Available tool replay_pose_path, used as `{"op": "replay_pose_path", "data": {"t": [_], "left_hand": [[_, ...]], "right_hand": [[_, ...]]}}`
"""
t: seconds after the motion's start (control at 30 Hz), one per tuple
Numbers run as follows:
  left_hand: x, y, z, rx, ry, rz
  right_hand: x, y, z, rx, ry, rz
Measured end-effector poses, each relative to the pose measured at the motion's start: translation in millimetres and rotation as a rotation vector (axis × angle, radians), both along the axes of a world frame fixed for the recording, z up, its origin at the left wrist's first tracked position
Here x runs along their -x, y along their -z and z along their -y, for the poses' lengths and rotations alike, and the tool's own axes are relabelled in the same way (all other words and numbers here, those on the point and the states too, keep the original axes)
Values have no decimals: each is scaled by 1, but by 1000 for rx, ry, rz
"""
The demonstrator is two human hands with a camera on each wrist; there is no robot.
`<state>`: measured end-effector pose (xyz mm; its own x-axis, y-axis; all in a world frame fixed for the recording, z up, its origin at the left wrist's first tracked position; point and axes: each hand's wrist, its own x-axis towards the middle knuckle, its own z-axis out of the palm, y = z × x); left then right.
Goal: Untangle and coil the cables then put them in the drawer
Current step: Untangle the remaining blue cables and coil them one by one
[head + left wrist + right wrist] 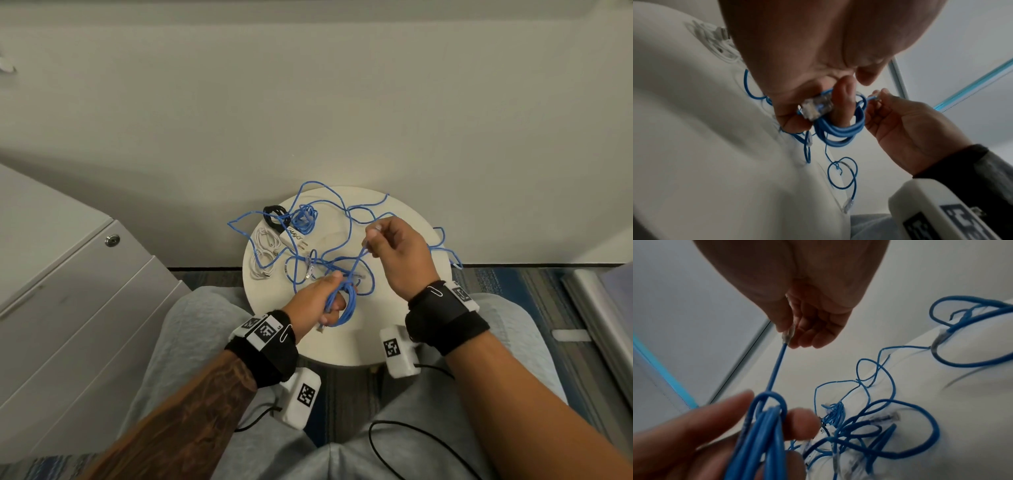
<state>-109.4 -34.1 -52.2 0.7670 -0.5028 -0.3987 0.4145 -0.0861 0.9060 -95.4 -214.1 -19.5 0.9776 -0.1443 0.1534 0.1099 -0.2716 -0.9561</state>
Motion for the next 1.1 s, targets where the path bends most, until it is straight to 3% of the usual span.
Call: {"op": "replay_pose_path", "data": {"t": [0.17, 0.3, 0.43, 0.57, 0.7, 0.97, 1.1], "left_hand": [[2, -4, -3, -98, 66, 81], [0, -5, -4, 26, -36, 11], [-6, -8, -10, 199, -222, -15], [-15, -14, -18, 352, -314, -60], [-15, -11, -19, 300, -248, -44], [-8, -10, -16, 141, -273, 11], [-6, -7, -11, 113, -269, 43]], "right_hand": [[-1, 2, 6, 6, 58, 23], [-3, 1, 12, -94, 96, -10], [3, -3, 14, -258, 16, -106], [8, 8, 2, -143, -156, -238], [11, 15, -16, -41, -214, -266], [18, 18, -34, -371, -217, -417], [19, 20, -35, -319, -227, -414]]}}
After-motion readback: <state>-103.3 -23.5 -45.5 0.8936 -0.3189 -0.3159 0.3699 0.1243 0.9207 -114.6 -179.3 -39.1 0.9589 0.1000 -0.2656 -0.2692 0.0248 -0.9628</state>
